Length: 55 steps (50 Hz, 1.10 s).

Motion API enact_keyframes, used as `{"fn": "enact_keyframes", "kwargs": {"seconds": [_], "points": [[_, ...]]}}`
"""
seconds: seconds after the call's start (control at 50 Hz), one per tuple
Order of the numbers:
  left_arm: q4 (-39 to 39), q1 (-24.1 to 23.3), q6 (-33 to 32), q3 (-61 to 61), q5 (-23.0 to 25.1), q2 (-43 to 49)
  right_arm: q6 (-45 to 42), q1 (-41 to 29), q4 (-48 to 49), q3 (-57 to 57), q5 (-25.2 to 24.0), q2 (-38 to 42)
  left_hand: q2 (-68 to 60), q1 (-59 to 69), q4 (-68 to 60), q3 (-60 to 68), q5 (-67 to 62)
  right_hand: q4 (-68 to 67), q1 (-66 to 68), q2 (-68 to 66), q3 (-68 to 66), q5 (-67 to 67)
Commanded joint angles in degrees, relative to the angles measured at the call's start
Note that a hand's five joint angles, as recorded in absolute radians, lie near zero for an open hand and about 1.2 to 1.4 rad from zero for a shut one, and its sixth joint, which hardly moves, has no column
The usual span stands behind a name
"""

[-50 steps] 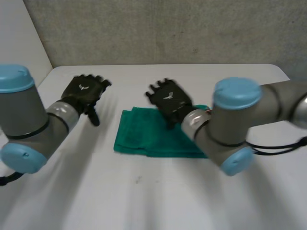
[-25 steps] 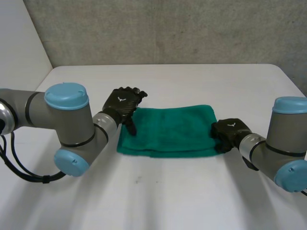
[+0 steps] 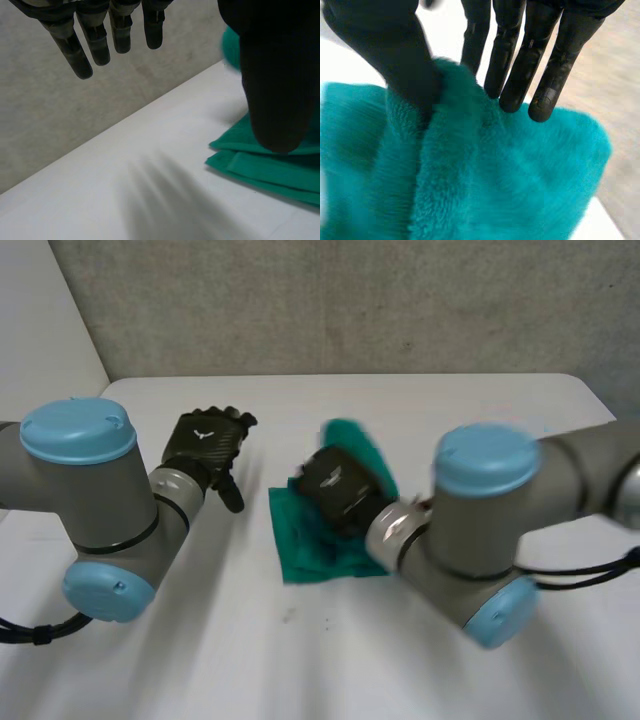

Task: Fold the towel.

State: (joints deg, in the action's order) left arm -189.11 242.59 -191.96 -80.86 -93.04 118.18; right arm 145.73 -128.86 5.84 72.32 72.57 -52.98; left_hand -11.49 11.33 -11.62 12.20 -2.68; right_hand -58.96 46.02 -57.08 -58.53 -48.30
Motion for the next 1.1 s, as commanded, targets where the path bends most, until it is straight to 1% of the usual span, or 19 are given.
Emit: {"fn": "enact_keyframes", "kwargs": {"seconds": [0.02, 0.06, 0.1, 0.12, 0.14, 0.16, 0.26, 0.3, 0.36, 0.44, 0.46, 0.5, 0.62, 0.68, 0.82, 0.88, 0.92, 1.02, 1.1], "points": [[-0.2, -1.0, 2.2, 0.8, -2.1, 0.1, 0.2, -0.6, -0.5, -0.2, 1.0, 2.8, 0.1, 0.1, 0.2, -0.8, 1.3, 49.0, -36.0, 47.1, 48.5, 48.3], [-0.2, -1.2, 3.2, 1.0, -2.1, 0.2, 1.3, -0.2, -0.4, -0.2, 2.4, 2.1, 0.1, 0.1, 0.2, -0.8, 1.3, 49.0, -36.0, 47.1, 48.5, 48.3], [-0.2, -2.0, 5.0, 2.2, -1.8, 0.7, 8.5, 4.0, -0.5, -0.2, 5.6, -1.0, -0.2, 0.4, -0.1, -0.5, 1.0, 49.0, -36.0, 47.1, 48.5, 48.3], [-0.2, -2.0, 5.0, 2.2, -1.8, 0.7, 11.1, 5.0, -0.6, -0.1, 5.7, -1.6, -0.2, 0.4, -0.1, -0.5, 1.0, 49.0, -36.0, 47.1, 48.5, 48.3], [-0.2, -2.8, 6.2, 3.3, -1.8, 1.0, 11.2, 5.0, -0.6, -0.1, 5.7, -1.6, -0.4, 0.6, -0.3, -0.3, 0.8, 49.0, -36.0, 47.1, 48.5, 48.3], [-0.2, -4.3, 7.9, 4.8, -1.4, 1.9, 18.5, 7.2, -0.7, -0.1, 5.2, -2.2, -0.9, 1.1, -0.8, 0.2, 0.3, 49.0, -36.0, 47.1, 48.5, 48.3], [-0.1, -7.3, 11.2, 7.3, 0.6, 4.5, 28.7, 8.5, -2.6, -1.3, 2.1, -2.2, -2.3, 2.4, -2.1, 1.5, -1.1, 49.0, -36.0, 47.1, 48.5, 48.3], [-0.1, -8.0, 12.3, 7.9, 1.3, 5.6, 29.7, 8.8, -5.2, -2.7, 0.0, -1.4, -2.8, 2.9, -2.6, 2.0, -1.6, 49.0, -36.0, 47.1, 48.5, 48.3], [0.0, -8.5, 12.9, 9.0, 1.7, 7.9, 29.8, 9.0, -7.7, -4.9, -0.6, 1.4, -3.8, 3.9, -3.6, 3.1, -2.6, 49.0, -36.0, 47.1, 48.5, 48.3], [1.7, -8.7, 13.0, 10.8, 1.0, 12.8, 29.8, 9.2, -11.3, -9.1, 0.2, 6.5, -7.0, 7.1, -6.8, 6.2, -5.8, 49.0, -36.0, 47.1, 48.5, 48.3], [2.3, -8.7, 13.0, 10.9, 0.7, 13.4, 29.3, 9.1, -14.9, -11.9, 0.9, 9.4, -6.8, 7.0, -6.7, 6.1, -5.6, 49.0, -36.0, 47.1, 48.5, 48.3], [4.1, -8.7, 12.7, 10.9, -0.7, 15.0, 28.7, 9.1, -17.3, -13.3, 1.6, 10.9, -6.8, 7.0, -6.7, 6.1, -5.6, 49.0, -36.0, 47.1, 48.5, 48.3], [7.0, -8.1, 12.2, 9.7, -2.1, 16.1, 25.0, 9.2, -20.1, -15.0, 5.3, 11.7, -6.3, 6.5, -6.2, 5.6, -5.1, 49.0, -36.0, 47.1, 48.5, 48.3], [8.4, -8.0, 10.9, 8.3, -2.1, 15.5, 24.5, 9.3, -20.0, -14.9, 5.5, 11.4, -6.0, 6.1, -5.8, 5.2, -4.8, 49.0, -36.0, 47.1, 48.5, 48.3], [10.1, -8.0, 7.4, 7.8, -1.6, 10.1, 25.4, 11.0, -18.9, -12.8, 6.0, 3.3, -3.4, 3.6, -3.3, 2.7, -2.2, 49.0, -36.0, 47.1, 48.5, 48.3], [10.3, -7.8, 6.6, 8.7, -1.6, 4.6, 25.8, 12.3, -15.3, -10.8, 7.8, -2.1, -2.4, 2.6, -2.3, 1.7, -1.2, 49.0, -36.0, 47.1, 48.5, 48.3], [10.3, -7.5, 6.7, 9.2, -1.5, 1.8, 26.4, 13.0, -12.9, -9.7, 10.0, -5.6, -2.1, 2.3, -2.0, 1.4, -0.9, 49.0, -36.0, 47.1, 48.5, 48.3], [12.3, -1.3, 7.0, 11.7, -1.5, -6.9, 26.6, 15.6, -5.9, -6.7, 21.4, -16.7, -1.1, 1.2, -1.0, 0.4, 0.1, 49.0, -36.0, 47.1, 48.5, 48.3], [15.7, 2.6, 8.0, 13.1, 1.4, -11.6, 25.7, 17.5, -5.8, -6.7, 25.2, -20.8, -0.6, 0.7, -0.4, -0.1, 0.6, 49.0, -36.0, 47.1, 48.5, 48.3]]}}
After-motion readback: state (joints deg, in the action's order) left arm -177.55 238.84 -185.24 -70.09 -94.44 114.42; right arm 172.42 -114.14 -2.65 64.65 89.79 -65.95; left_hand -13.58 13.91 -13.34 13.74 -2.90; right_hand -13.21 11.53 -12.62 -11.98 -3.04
